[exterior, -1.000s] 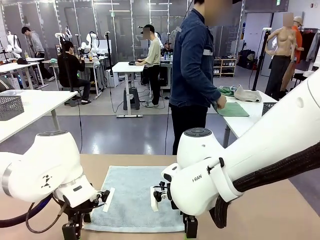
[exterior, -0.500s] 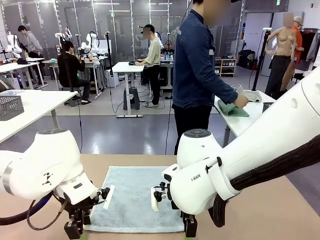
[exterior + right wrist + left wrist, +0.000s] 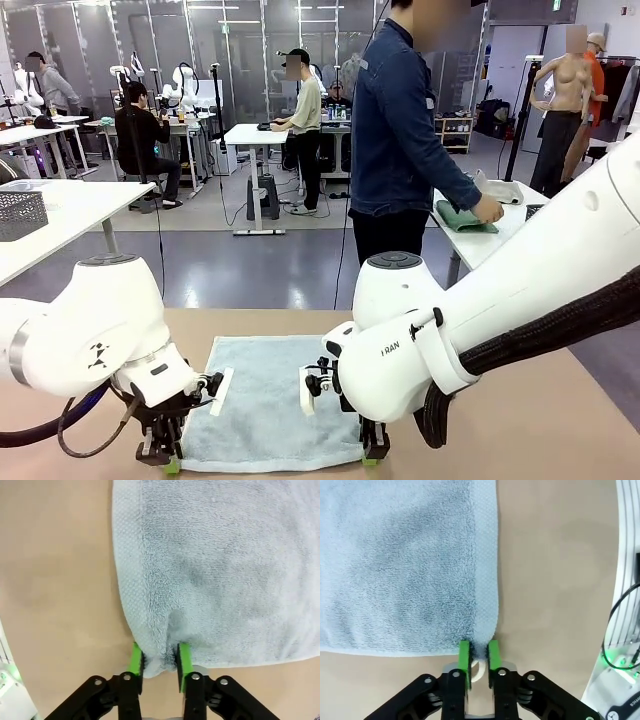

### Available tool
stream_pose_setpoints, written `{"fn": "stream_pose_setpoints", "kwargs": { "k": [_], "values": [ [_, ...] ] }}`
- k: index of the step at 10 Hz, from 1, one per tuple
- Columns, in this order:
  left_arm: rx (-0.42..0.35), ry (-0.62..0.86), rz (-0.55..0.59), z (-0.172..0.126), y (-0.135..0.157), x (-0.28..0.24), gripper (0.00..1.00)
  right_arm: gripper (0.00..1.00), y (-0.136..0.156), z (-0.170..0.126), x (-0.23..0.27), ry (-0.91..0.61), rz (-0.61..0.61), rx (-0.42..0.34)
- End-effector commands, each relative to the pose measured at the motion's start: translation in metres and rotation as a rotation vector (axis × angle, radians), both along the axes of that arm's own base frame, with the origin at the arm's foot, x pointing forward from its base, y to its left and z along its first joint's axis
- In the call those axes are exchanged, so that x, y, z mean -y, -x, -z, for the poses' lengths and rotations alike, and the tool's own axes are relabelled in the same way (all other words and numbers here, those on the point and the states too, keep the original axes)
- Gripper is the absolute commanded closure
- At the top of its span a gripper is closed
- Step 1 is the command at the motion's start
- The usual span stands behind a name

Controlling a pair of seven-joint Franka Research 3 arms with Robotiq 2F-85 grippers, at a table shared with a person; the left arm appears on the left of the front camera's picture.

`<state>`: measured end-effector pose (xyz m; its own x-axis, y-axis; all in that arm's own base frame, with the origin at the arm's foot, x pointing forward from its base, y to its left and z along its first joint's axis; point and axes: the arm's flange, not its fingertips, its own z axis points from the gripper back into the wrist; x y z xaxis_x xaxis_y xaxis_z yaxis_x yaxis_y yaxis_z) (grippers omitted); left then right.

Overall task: Fold the towels and place them in the basket.
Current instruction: When a person lays out a Towel with hook on the table, fold it in half twice.

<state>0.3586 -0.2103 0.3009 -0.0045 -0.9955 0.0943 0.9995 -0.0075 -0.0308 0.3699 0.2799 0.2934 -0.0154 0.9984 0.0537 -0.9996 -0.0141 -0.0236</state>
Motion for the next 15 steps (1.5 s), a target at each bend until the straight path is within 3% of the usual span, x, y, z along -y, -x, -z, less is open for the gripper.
{"fn": "stream_pose_setpoints", "kwargs": {
  "k": [1, 5, 7, 9, 11, 12, 15],
  "values": [
    [-0.011, 0.008, 0.022, 0.006, -0.001, 0.000, 1.00, 1.00, 0.004, 0.006, 0.000, 0.007, 0.026, -0.024],
    [-0.003, 0.010, 0.018, -0.011, 0.003, 0.002, 1.00, 1.00, 0.008, -0.013, 0.002, 0.029, 0.031, -0.024],
    [0.012, 0.025, 0.020, -0.043, 0.016, 0.002, 1.00, 1.00, 0.016, -0.043, 0.002, 0.009, 0.058, -0.052],
    [0.009, -0.011, -0.001, -0.081, 0.039, 0.003, 1.00, 1.00, 0.031, -0.078, 0.001, -0.029, 0.061, -0.012],
    [0.023, -0.019, -0.005, -0.108, 0.061, 0.006, 0.98, 1.00, 0.044, -0.105, -0.001, -0.038, 0.104, -0.024],
    [0.061, -0.014, -0.012, -0.121, 0.069, 0.010, 0.98, 1.00, 0.045, -0.115, -0.001, -0.038, 0.115, -0.010],
    [0.140, -0.017, -0.058, -0.139, 0.034, 0.027, 0.98, 1.00, 0.013, -0.127, -0.007, -0.043, 0.114, -0.006]
  ]
}}
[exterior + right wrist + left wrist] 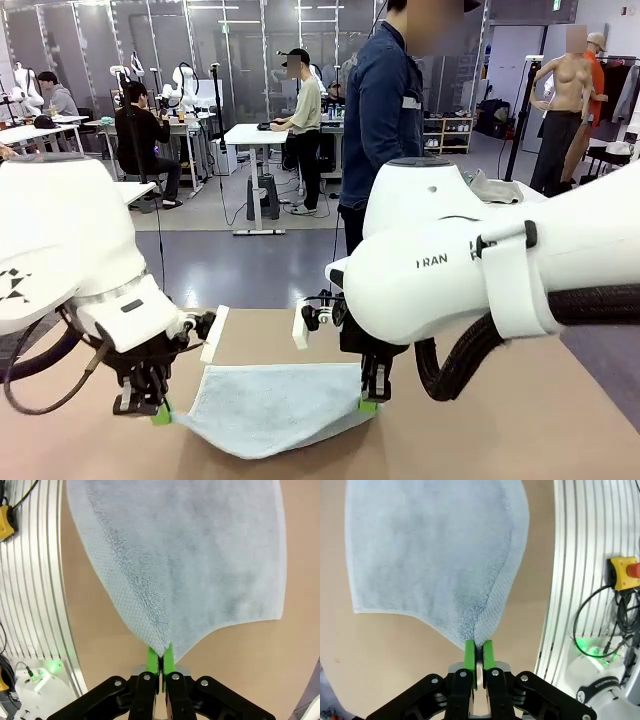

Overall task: Fold the towels and place them in the basket.
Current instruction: When a person lays out a Towel with hook on the table, fold it in half twice.

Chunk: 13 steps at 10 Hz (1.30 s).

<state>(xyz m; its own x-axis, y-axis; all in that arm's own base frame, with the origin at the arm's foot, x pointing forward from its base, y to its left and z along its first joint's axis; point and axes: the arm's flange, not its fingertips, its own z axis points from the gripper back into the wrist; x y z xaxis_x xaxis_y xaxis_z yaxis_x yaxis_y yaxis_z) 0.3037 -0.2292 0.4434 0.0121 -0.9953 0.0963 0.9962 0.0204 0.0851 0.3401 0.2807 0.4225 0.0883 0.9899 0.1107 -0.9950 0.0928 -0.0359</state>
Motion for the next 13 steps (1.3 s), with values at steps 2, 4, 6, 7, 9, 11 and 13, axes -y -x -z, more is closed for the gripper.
{"fn": "stream_pose_setpoints", "kwargs": {
  "k": [2, 4, 6, 7, 9, 11, 13],
  "values": [
    [0.022, -0.039, -0.050, 0.001, -0.059, 0.017, 0.98, 1.00, -0.057, 0.008, -0.010, 0.026, -0.002, -0.034],
    [0.015, -0.053, -0.092, 0.008, -0.097, 0.019, 0.98, 1.00, -0.092, 0.022, -0.010, 0.038, 0.002, -0.058],
    [-0.020, -0.083, -0.133, 0.023, -0.127, 0.022, 0.98, 1.00, -0.125, 0.036, -0.007, 0.058, 0.022, -0.065],
    [-0.035, -0.083, -0.151, 0.031, -0.145, 0.022, 0.98, 1.00, -0.142, 0.044, -0.005, 0.066, 0.038, -0.065],
    [-0.042, -0.082, -0.184, 0.043, -0.168, 0.024, 0.98, 1.00, -0.164, 0.064, 0.004, 0.090, 0.080, -0.076],
    [-0.061, -0.113, -0.254, 0.056, -0.184, 0.026, 0.98, 1.00, -0.174, 0.078, 0.015, 0.089, 0.100, -0.049],
    [-0.065, -0.141, -0.333, 0.068, -0.193, 0.024, 0.98, 1.00, -0.178, 0.086, 0.018, 0.070, 0.097, -0.024]
  ]
}}
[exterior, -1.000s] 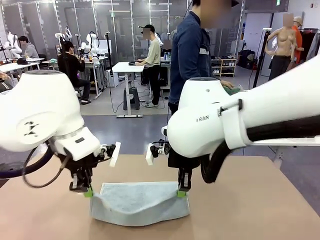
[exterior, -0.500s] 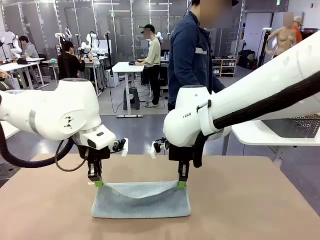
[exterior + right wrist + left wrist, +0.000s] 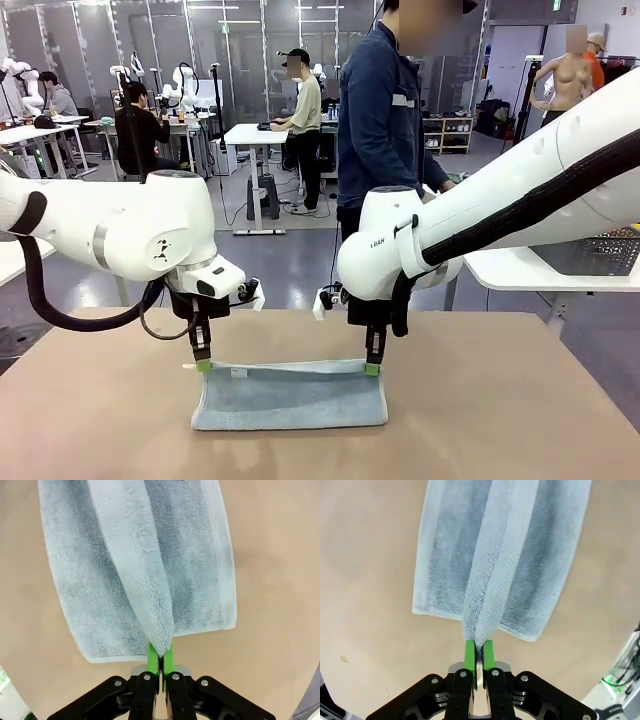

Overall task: Fold the towels and place them in the basket.
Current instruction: When a person lays out a Towel with hook on the table, fold it in half twice.

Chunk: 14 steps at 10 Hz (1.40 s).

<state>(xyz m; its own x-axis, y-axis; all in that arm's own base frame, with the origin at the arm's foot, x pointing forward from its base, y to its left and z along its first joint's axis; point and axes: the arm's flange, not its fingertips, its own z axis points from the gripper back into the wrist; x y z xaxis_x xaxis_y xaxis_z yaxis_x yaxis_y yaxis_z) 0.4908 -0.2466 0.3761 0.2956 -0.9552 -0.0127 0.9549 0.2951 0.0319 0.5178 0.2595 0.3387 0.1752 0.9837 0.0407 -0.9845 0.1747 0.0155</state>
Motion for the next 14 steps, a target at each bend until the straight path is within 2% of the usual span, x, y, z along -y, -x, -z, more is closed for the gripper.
{"fn": "stream_pose_setpoints", "kwargs": {
  "k": [1, 4, 5, 6, 7, 8, 9, 10, 12, 13, 14],
  "values": [
    [0.003, -0.073, -0.078, 0.005, -0.007, 0.005, 0.98, 1.00, 0.000, 0.003, -0.002, 0.011, 0.008, 0.053],
    [0.007, -0.054, -0.120, 0.011, -0.010, 0.001, 0.98, 1.00, 0.000, 0.001, -0.006, 0.023, -0.008, 0.071],
    [0.012, -0.034, -0.112, 0.010, -0.008, 0.002, 0.86, 0.77, 0.002, 0.000, -0.006, 0.025, -0.012, 0.082],
    [0.018, -0.023, -0.100, 0.008, -0.006, 0.001, 0.49, 0.59, 0.004, -0.002, -0.007, 0.022, -0.019, 0.092],
    [0.032, -0.004, -0.085, 0.005, -0.004, -0.002, 0.46, 0.41, 0.006, -0.006, -0.009, 0.013, -0.022, 0.104],
    [0.043, 0.012, -0.082, 0.001, -0.002, -0.006, 0.12, 0.23, 0.007, -0.010, -0.010, 0.006, -0.020, 0.118],
    [0.055, 0.016, -0.079, -0.003, 0.003, -0.010, 0.09, 0.05, 0.009, -0.016, -0.009, 0.001, -0.014, 0.132],
    [0.074, 0.033, -0.081, -0.011, 0.008, -0.015, 0.00, 0.00, 0.011, -0.023, -0.008, 0.003, -0.003, 0.158],
    [0.120, 0.066, -0.096, -0.032, 0.026, -0.025, 0.00, 0.00, 0.024, -0.041, -0.008, 0.003, 0.046, 0.196],
    [0.128, 0.082, -0.103, -0.039, 0.034, -0.029, 0.03, 0.08, 0.031, -0.044, -0.010, 0.008, 0.059, 0.216],
    [0.093, 0.103, -0.134, -0.044, 0.045, -0.033, 0.00, 0.00, 0.040, -0.044, -0.010, 0.004, 0.116, 0.191]
  ]
}}
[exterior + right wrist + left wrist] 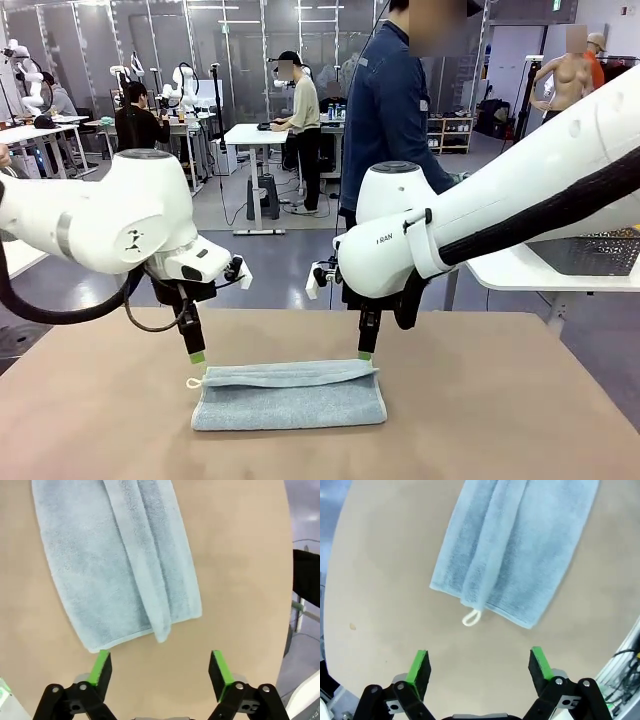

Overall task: Fold the towels and place them in the basket.
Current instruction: When a person lays out a Towel with hook on the table, fold it in half twice.

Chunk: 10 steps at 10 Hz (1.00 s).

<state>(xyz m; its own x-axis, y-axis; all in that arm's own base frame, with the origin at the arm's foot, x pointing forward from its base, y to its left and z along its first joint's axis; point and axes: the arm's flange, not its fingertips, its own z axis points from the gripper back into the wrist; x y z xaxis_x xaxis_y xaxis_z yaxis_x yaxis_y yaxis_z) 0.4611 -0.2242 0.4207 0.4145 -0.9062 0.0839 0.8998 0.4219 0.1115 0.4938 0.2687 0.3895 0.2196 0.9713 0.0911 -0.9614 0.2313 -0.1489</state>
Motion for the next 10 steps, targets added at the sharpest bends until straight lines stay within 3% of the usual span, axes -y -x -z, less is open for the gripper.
{"fn": "stream_pose_setpoints", "kwargs": {
  "k": [1, 4, 6, 7, 8, 9, 10],
  "values": [
    [-0.057, 0.064, -0.041, -0.007, 0.038, -0.015, 0.00, 0.00, 0.035, 0.004, 0.001, 0.022, 0.216, -0.039],
    [-0.133, 0.105, -0.212, -0.049, 0.119, -0.036, 0.00, 0.00, 0.077, -0.004, 0.010, -0.035, 0.594, -0.094],
    [-0.181, 0.127, -0.324, -0.072, 0.175, -0.054, 0.00, 0.00, 0.075, 0.014, 0.014, -0.139, 0.795, -0.118],
    [-0.142, 0.144, -0.400, -0.081, 0.193, -0.062, 0.00, 0.00, 0.074, 0.018, 0.018, -0.179, 0.898, -0.098],
    [-0.115, 0.193, -0.401, -0.089, 0.210, -0.071, 0.00, 0.00, 0.074, 0.018, 0.022, -0.219, 0.930, -0.082],
    [-0.044, 0.196, -0.320, -0.093, 0.227, -0.079, 0.00, 0.00, 0.075, 0.009, 0.021, -0.108, 0.791, -0.146],
    [-0.142, 0.142, -0.367, -0.084, 0.191, -0.065, 0.00, 0.00, 0.075, 0.009, 0.021, -0.108, 0.791, -0.146]
  ]
}}
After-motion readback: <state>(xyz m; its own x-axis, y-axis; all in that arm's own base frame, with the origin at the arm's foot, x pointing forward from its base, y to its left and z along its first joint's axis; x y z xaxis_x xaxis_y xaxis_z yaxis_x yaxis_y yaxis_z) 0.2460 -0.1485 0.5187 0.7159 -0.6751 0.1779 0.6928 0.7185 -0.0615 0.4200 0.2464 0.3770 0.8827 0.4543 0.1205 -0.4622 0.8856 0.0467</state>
